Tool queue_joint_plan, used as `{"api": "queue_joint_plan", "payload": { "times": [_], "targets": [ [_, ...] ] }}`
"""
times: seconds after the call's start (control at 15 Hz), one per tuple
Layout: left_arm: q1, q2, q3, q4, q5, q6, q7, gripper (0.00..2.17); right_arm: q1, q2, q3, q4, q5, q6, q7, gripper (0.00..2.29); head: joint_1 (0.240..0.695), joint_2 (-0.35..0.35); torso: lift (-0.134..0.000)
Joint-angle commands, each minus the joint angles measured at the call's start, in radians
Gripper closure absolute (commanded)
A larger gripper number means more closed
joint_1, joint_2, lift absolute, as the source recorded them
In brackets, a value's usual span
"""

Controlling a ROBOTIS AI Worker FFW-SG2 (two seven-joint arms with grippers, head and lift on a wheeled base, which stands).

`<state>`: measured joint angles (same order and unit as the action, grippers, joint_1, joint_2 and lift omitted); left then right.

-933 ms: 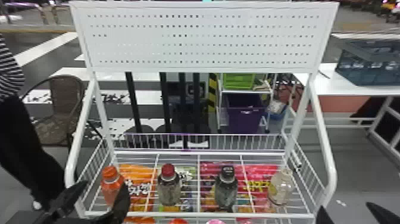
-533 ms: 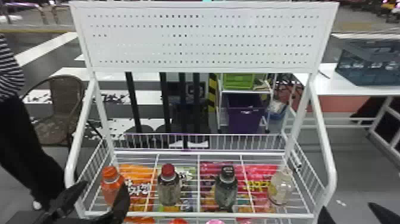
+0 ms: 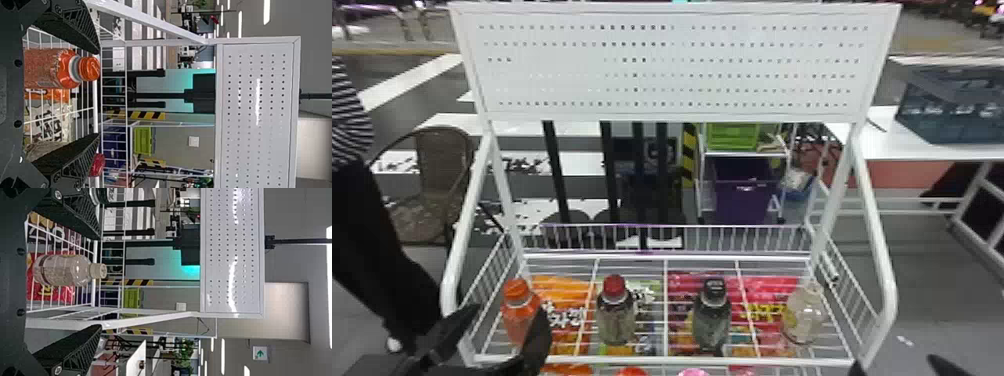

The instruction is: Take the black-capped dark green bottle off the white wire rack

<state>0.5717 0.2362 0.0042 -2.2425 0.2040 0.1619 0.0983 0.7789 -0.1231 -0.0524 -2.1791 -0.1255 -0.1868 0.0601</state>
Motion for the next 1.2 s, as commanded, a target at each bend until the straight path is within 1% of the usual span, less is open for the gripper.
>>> {"api": "queue_joint_plan", "payload": {
  "times": [0.0,0.07,0.13,0.27,0.33,0.4,0.53,0.67,0.87,0.93,1.0,1.13],
  "targets": [
    [-0.001,0.000,-0.001,-0.003,0.000,0.000,-0.002,0.14,-0.061,0.014,0.077,0.168,0.032,-0.124,-0.014,0.11,0.499,0.000,0.000],
    [-0.001,0.000,-0.001,-0.006,-0.002,0.003,-0.002,0.14,-0.101,0.016,0.120,0.262,0.049,-0.210,-0.034,0.12,0.499,0.000,0.000],
    [-0.001,0.000,-0.001,-0.008,-0.002,0.006,-0.002,0.14,-0.142,0.016,0.152,0.337,0.049,-0.262,-0.052,0.12,0.499,0.000,0.000],
    [-0.001,0.000,-0.006,-0.009,-0.003,0.012,-0.003,0.14,-0.251,0.016,0.209,0.476,0.041,-0.265,-0.063,0.13,0.499,0.000,0.000],
    [-0.001,0.000,-0.007,-0.009,-0.003,0.015,-0.003,0.14,-0.296,0.016,0.232,0.527,0.037,-0.265,-0.071,0.13,0.499,0.000,0.000],
    [0.000,0.000,-0.010,-0.009,-0.005,0.015,-0.003,0.14,-0.343,0.016,0.267,0.576,0.052,-0.265,-0.100,0.13,0.499,0.000,0.000],
    [0.005,0.000,-0.007,-0.008,-0.011,0.018,-0.003,0.14,-0.420,0.025,0.304,0.653,0.055,-0.262,-0.112,0.13,0.499,0.000,0.000],
    [0.010,0.002,-0.004,-0.008,-0.012,0.015,-0.003,0.14,-0.483,0.031,0.335,0.711,0.057,-0.262,-0.112,0.13,0.499,0.000,0.000],
    [0.010,0.002,-0.004,-0.006,-0.012,0.015,-0.003,0.14,-0.556,0.043,0.362,0.745,0.055,-0.237,-0.112,0.13,0.499,0.000,0.000],
    [0.008,0.002,-0.004,-0.006,-0.012,0.015,-0.003,0.14,-0.581,0.048,0.362,0.760,0.055,-0.207,-0.112,0.13,0.499,0.000,0.000],
    [0.008,0.000,-0.004,-0.006,-0.012,0.015,-0.003,0.14,-0.602,0.048,0.364,0.769,0.053,-0.145,-0.112,0.13,0.499,0.000,0.000],
    [0.008,0.002,-0.003,-0.005,-0.012,0.015,-0.003,0.14,-0.632,0.050,0.375,0.774,0.050,-0.084,-0.111,0.13,0.499,0.000,0.000]
  ]
}}
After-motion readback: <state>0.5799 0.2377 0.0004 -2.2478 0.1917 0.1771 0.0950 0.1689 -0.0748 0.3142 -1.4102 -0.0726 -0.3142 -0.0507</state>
